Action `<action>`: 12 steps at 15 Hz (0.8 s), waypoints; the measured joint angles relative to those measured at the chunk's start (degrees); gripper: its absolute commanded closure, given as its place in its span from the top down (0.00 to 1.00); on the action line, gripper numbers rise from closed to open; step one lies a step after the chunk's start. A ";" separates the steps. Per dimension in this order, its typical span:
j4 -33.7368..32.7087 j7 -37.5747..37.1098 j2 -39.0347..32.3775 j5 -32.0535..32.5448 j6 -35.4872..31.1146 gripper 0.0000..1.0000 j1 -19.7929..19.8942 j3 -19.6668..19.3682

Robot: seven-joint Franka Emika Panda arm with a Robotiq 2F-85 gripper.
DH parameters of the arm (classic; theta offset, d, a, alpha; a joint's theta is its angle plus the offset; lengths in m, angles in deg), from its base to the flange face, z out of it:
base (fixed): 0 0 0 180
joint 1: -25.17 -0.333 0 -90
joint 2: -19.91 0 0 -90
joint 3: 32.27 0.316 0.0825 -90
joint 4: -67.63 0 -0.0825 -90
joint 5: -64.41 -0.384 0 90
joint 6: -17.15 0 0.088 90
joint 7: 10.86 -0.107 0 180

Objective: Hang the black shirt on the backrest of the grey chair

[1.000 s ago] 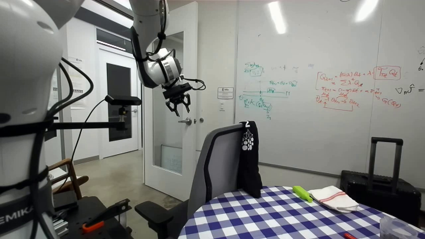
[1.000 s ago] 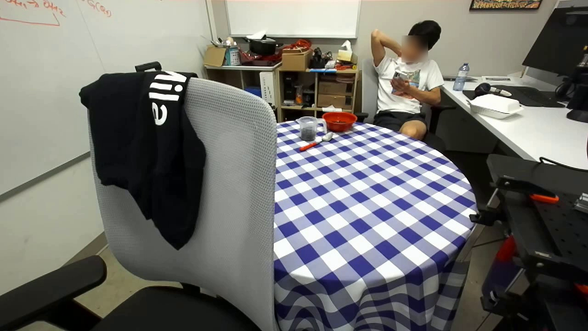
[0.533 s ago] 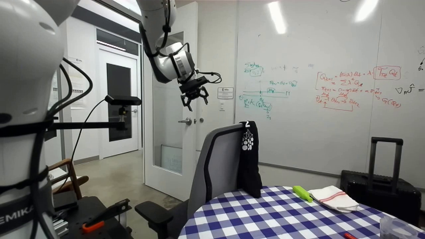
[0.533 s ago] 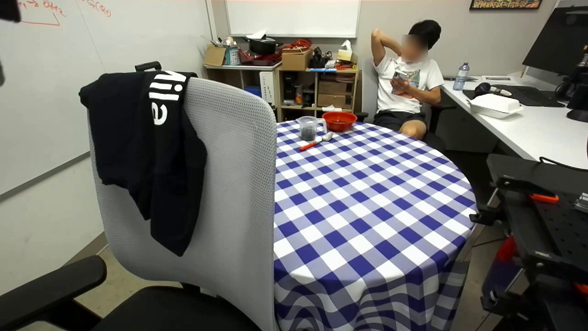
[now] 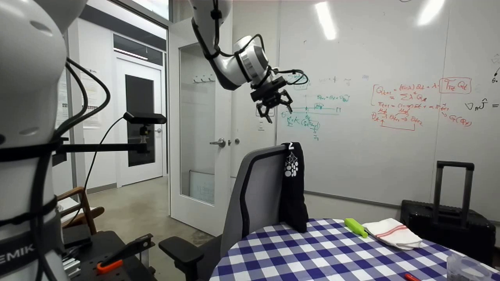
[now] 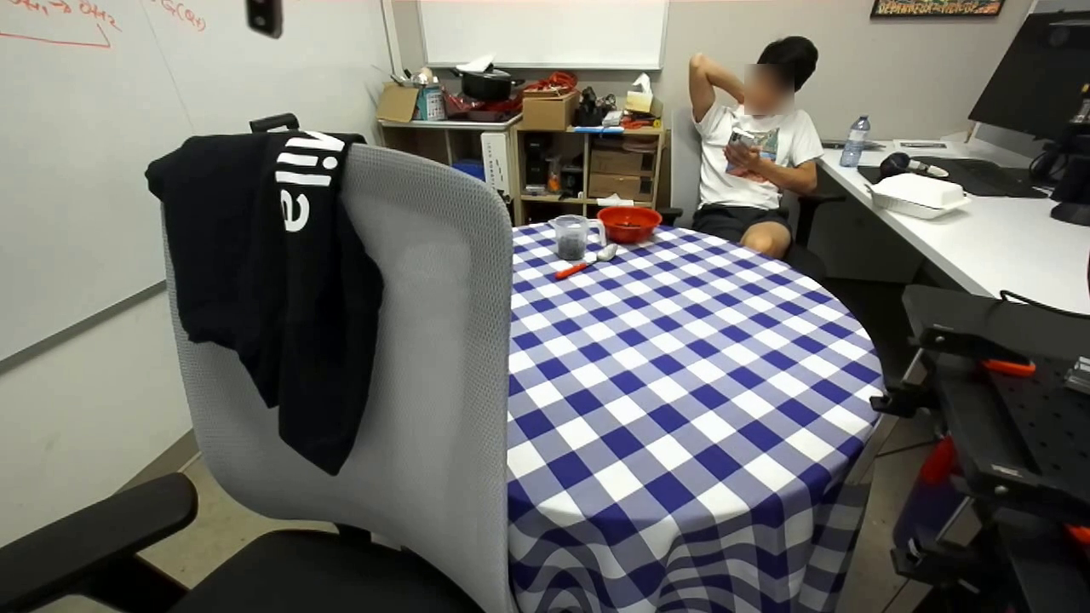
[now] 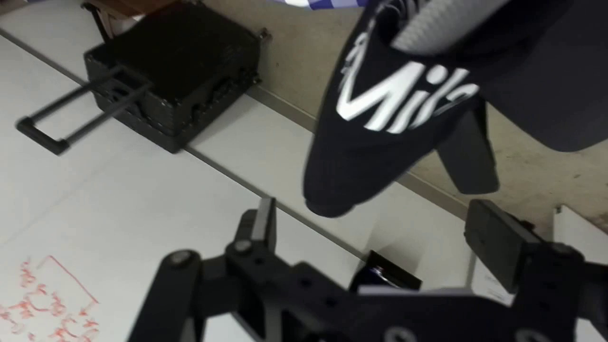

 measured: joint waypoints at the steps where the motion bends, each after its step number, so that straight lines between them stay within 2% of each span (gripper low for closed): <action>1: 0.33 -1.57 0.48 -0.01 -0.18 1.00 0.66 -1.62; 5: 4.16 -9.19 3.43 0.82 -1.15 1.00 3.04 -8.38; 8: 9.77 -17.80 5.42 5.11 -1.67 1.00 4.15 -13.64; 12: 18.73 -25.50 5.81 6.09 -1.70 1.00 7.21 -16.50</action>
